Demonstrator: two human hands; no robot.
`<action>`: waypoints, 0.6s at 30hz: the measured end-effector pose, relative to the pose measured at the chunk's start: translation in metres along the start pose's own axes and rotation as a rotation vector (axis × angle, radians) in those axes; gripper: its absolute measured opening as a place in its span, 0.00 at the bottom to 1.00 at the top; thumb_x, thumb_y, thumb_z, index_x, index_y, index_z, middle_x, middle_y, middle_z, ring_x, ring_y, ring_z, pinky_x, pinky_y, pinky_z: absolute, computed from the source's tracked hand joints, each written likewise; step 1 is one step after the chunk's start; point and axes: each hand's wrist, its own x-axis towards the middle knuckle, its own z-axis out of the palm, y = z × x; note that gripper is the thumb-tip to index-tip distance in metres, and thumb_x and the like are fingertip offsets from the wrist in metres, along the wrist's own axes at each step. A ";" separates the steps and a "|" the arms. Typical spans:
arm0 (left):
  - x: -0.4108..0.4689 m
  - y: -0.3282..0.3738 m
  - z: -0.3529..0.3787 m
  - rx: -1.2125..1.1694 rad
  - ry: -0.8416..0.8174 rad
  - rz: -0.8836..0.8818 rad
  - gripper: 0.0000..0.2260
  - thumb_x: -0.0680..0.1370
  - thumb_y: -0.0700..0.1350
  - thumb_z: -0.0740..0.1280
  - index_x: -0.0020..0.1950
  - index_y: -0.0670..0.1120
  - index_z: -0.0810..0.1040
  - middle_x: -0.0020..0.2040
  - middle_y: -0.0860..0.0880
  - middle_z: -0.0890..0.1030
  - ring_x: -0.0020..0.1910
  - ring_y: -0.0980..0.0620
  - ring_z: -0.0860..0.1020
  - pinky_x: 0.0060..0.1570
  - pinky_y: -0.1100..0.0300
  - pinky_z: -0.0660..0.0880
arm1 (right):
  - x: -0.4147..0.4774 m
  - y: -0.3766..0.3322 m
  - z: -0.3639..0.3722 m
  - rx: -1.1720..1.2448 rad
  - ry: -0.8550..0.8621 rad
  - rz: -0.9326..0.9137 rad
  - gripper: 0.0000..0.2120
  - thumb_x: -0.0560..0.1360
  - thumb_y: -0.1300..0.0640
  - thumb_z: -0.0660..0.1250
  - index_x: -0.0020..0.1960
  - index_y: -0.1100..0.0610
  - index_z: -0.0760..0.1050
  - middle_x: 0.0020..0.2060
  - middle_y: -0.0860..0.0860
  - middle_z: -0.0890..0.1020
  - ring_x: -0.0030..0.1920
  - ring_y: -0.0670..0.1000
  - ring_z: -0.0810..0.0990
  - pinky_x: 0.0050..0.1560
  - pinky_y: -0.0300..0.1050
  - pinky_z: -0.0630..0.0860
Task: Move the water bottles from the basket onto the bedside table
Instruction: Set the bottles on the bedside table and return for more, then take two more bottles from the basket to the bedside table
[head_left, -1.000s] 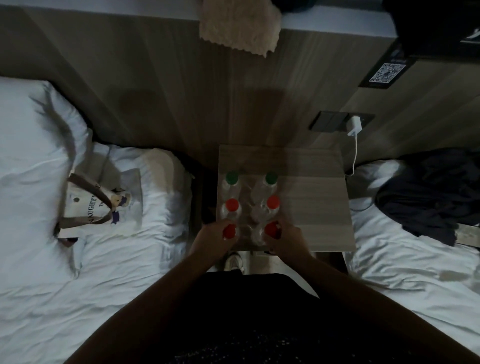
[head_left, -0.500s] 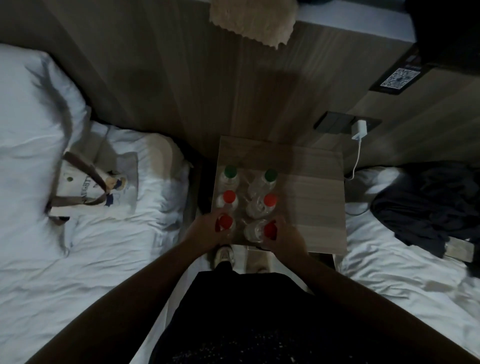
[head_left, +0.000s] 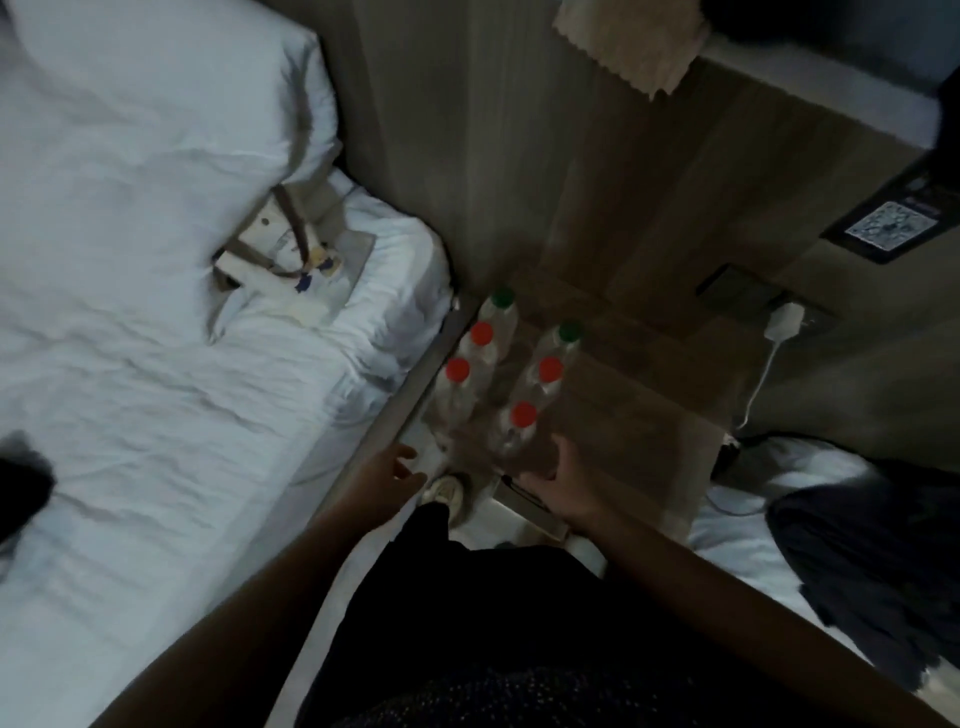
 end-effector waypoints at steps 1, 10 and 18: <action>-0.016 -0.003 0.010 -0.028 0.025 -0.019 0.16 0.73 0.44 0.72 0.59 0.42 0.76 0.39 0.50 0.77 0.38 0.53 0.75 0.33 0.67 0.67 | -0.008 0.005 -0.004 -0.012 -0.043 0.020 0.41 0.67 0.52 0.75 0.73 0.58 0.59 0.68 0.58 0.72 0.67 0.55 0.73 0.67 0.52 0.71; -0.140 -0.040 0.082 -0.124 0.062 -0.251 0.15 0.75 0.46 0.69 0.59 0.45 0.76 0.47 0.47 0.81 0.44 0.51 0.79 0.38 0.66 0.72 | -0.045 0.068 -0.012 -0.346 -0.325 -0.008 0.29 0.70 0.54 0.72 0.68 0.58 0.67 0.55 0.54 0.78 0.55 0.53 0.78 0.51 0.42 0.73; -0.206 -0.081 0.097 -0.260 0.159 -0.379 0.16 0.76 0.48 0.68 0.62 0.45 0.74 0.47 0.49 0.79 0.49 0.48 0.79 0.51 0.55 0.75 | -0.069 0.049 0.025 -0.665 -0.495 -0.213 0.27 0.71 0.55 0.71 0.67 0.60 0.69 0.60 0.57 0.77 0.61 0.56 0.76 0.59 0.45 0.72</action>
